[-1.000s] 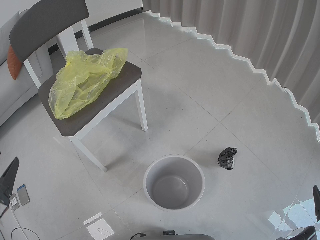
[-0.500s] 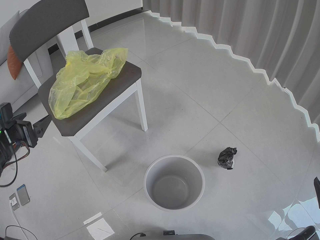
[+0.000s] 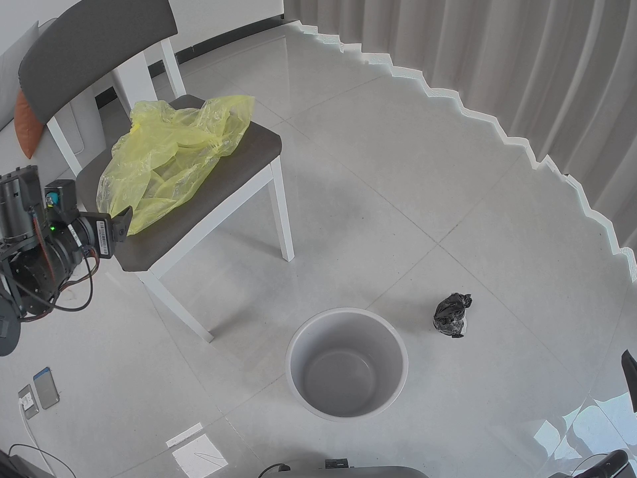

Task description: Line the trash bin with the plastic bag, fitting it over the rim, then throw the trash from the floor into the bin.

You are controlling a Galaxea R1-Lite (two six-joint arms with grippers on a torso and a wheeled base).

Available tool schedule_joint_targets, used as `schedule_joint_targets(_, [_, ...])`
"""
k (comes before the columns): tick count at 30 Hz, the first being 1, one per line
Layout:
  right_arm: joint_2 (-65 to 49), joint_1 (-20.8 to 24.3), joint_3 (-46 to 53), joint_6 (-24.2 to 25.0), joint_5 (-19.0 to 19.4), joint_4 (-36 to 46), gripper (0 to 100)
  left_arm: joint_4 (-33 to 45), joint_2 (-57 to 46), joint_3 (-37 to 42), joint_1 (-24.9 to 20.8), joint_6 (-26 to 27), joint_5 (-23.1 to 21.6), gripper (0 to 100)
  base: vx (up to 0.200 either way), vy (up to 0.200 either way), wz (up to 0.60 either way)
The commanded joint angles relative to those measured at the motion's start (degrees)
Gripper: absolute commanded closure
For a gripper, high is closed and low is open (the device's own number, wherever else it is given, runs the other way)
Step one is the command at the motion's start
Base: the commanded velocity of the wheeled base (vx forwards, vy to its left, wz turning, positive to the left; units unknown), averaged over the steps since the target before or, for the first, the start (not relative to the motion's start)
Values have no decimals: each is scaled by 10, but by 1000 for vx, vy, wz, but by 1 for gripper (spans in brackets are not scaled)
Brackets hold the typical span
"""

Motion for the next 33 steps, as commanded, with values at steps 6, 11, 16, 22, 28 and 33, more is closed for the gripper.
schedule_joint_targets(6, [2, -13, 0, 0, 9, 0, 0, -22, 102, -63, -29, 16, 62, 0, 0, 0, 0])
schedule_joint_targets(11, [2, -16, -1, 0, 9, 0, 0, -30, 134, -88, -33, 16, 85, 0, 0, 0, 0])
schedule_joint_targets(16, [2, -17, 0, 0, 9, 0, 0, -30, 164, -111, -28, 27, 111, 0, 0, 0, 0])
schedule_joint_targets(22, [2, -16, 1, 0, 9, -1, 0, -59, 181, -122, -14, 28, 110, 0, 0, 0, 0])
schedule_joint_targets(28, [0, -16, 6, 0, 9, -2, 0, -59, 202, -129, -5, 27, 108, 100, 0, 0, 0])
schedule_joint_targets(33, [-2, -14, 12, 0, 9, -1, 0, -59, 211, -150, 1, 24, 106, 100, 0, 0, 0])
